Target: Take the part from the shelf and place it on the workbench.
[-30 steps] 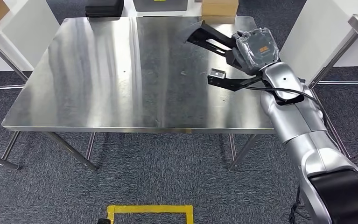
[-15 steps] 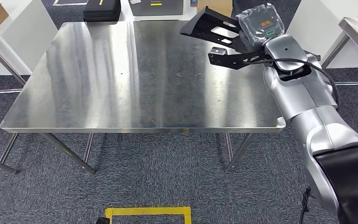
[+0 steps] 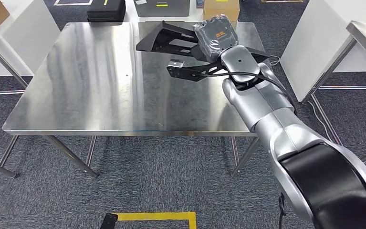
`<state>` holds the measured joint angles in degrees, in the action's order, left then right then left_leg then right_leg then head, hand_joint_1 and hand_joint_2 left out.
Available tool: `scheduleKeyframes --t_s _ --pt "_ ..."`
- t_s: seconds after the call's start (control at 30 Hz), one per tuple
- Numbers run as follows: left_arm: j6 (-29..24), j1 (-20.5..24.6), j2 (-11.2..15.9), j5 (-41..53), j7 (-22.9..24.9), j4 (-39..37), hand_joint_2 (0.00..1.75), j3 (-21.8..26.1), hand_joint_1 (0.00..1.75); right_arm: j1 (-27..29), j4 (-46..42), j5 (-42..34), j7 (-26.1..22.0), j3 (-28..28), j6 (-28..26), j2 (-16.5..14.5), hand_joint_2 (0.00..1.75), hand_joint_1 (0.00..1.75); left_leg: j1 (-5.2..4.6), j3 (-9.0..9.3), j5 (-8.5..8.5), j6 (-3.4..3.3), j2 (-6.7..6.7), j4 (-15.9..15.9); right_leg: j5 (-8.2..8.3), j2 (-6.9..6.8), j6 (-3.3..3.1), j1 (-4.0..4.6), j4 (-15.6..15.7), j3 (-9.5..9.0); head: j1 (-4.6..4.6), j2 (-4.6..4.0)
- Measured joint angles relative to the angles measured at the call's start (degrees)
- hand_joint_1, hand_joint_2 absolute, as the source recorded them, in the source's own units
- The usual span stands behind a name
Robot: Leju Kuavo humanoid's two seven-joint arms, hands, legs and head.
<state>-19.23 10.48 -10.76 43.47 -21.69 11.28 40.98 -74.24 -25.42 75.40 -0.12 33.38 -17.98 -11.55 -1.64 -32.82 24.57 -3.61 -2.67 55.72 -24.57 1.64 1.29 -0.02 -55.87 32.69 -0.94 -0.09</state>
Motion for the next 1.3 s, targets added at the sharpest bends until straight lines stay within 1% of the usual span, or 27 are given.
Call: scheduleKeyframes --t_s 0.3,0.5,0.6,0.67,0.77,0.93,0.97,1.0,1.07,1.1,1.13,1.17,1.2,1.23,1.27,1.3 --pt "0.0 0.0 0.0 0.0 0.0 0.0 1.75 0.0 0.0 0.1 2.0 -0.6 -0.7 0.3 -0.7 -1.3 1.75 1.75 -0.28 -0.05 0.0 -0.02 0.11 0.1 0.0 0.06 0.01 -0.01 0.0 -0.08 0.01 0.0" --pt "-0.4 0.0 -0.1 0.4 0.1 0.0 1.75 0.0 0.0 2.7 2.7 -1.2 -0.9 0.4 -5.4 -5.2 1.75 1.75 -0.32 -0.03 0.02 -0.04 0.18 0.1 0.0 0.16 0.02 -0.09 0.0 -0.03 -0.01 0.0" --pt "-1.0 -0.2 -0.2 0.7 0.2 0.0 1.75 0.0 0.0 3.5 3.1 -1.2 -1.0 0.4 -6.7 -6.1 1.75 1.75 -0.32 -0.04 0.02 -0.04 0.11 0.1 0.0 0.12 0.02 -0.14 0.0 -0.02 -0.01 0.0" --pt "-1.0 -0.4 -0.2 0.7 -0.1 0.0 1.75 0.0 0.0 3.7 3.3 -1.3 -0.7 0.4 -7.2 -6.1 1.75 1.75 -0.32 -0.03 0.02 -0.04 0.13 0.1 0.0 0.12 0.02 -0.15 0.0 -0.01 -0.02 0.0" --pt "0.5 -0.6 -0.2 0.8 -0.6 0.0 1.75 0.0 0.0 3.7 3.7 -1.4 0.3 -0.1 -7.2 -5.1 1.75 1.75 -0.33 -0.03 0.01 -0.04 0.09 0.1 0.0 0.1 0.02 -0.16 0.0 -0.04 -0.01 0.0" --pt "1.5 -0.8 -0.1 1.0 -0.2 0.0 1.75 0.0 0.0 3.8 4.4 -1.2 -1.0 -1.0 -7.2 -3.3 1.75 1.75 -0.39 -0.04 0.05 -0.08 0.19 0.2 0.02 0.12 0.06 -0.2 0.1 -0.12 0.0 0.0" --pt "1.7 -0.8 -0.1 1.0 -0.2 0.0 1.75 0.0 0.0 3.9 4.6 -0.9 -1.3 -1.0 -7.2 -3.2 1.75 1.75 -0.46 -0.03 0.2 -0.35 0.23 0.1 0.11 0.17 0.17 -0.34 0.2 -0.2 -0.03 0.0" --pt "2.0 -0.7 -0.1 1.1 -0.2 0.0 1.75 0.0 0.0 4.1 4.6 -0.6 -1.5 -1.0 -7.2 -3.2 1.75 1.75 -0.49 0.04 0.33 -0.72 0.28 -0.1 0.41 0.2 0.46 -0.28 0.1 -0.26 -0.06 0.0" --pt "2.3 -0.8 -0.1 1.3 -0.2 0.0 1.75 0.0 0.0 4.3 4.7 0.0 -1.7 -0.9 -7.2 -3.3 1.75 1.75 -0.29 0.71 0.54 -1.59 0.34 -0.7 0.69 0.12 0.92 -0.14 -0.7 -0.18 -0.09 0.0" --pt "2.4 -0.8 -0.1 1.4 -0.2 0.0 1.75 0.0 0.0 4.3 4.7 0.2 -1.7 -0.9 -7.2 -3.4 1.75 1.75 -0.1 1.17 0.51 -1.8 0.4 -0.9 0.28 -0.11 0.99 0.03 -2.0 0.41 -0.04 0.0" --pt "2.3 -0.8 -0.1 1.6 -0.3 0.0 1.75 0.0 0.0 4.3 4.8 0.4 -1.6 -0.9 -7.2 -3.4 1.75 1.75 0.08 1.61 0.51 -1.92 0.48 -1.1 -0.71 -0.34 0.88 -0.02 -4.0 1.55 0.02 0.0" --pt "2.3 -0.8 -0.1 1.7 -0.3 0.0 1.75 0.0 0.0 4.3 4.8 0.5 -1.6 -0.9 -7.2 -3.5 1.75 1.75 0.17 1.88 0.56 -1.94 0.61 -1.1 -2.05 -0.57 0.82 -0.09 -7.1 3.39 0.03 0.0" --pt "2.2 -0.8 -0.1 1.7 -0.2 0.0 1.75 0.0 0.0 4.4 4.8 0.6 -1.6 -0.9 -7.2 -3.5 1.75 1.75 0.21 2.04 0.69 -1.93 0.71 -1.1 -3.38 -0.69 0.86 -0.17 -11.1 5.67 0.06 0.0" --pt "2.0 -0.8 -0.1 1.8 -0.2 0.0 1.75 0.0 0.0 4.5 4.9 0.7 -1.6 -0.9 -7.1 -3.5 1.75 1.75 0.25 2.21 0.87 -1.83 0.77 -1.1 -4.32 -0.74 0.93 -0.31 -14.6 7.94 0.04 0.0" --pt "1.9 -0.8 -0.1 1.9 -0.1 0.0 1.75 0.0 0.0 4.8 4.9 0.8 -1.6 -0.9 -7.1 -3.4 1.75 1.75 0.3 2.46 1.13 -1.66 0.79 -1.0 -4.62 -0.79 1.18 -0.48 -16.7 9.64 0.03 0.0" --pt "1.9 -0.9 -0.1 1.9 -0.1 0.0 1.75 0.0 0.0 5.0 5.0 0.9 -1.6 -0.9 -7.1 -3.4 1.75 1.75 0.39 2.83 1.46 -1.42 0.73 -1.0 -3.95 -0.85 1.67 -0.68 -16.6 10.28 0.06 0.0"
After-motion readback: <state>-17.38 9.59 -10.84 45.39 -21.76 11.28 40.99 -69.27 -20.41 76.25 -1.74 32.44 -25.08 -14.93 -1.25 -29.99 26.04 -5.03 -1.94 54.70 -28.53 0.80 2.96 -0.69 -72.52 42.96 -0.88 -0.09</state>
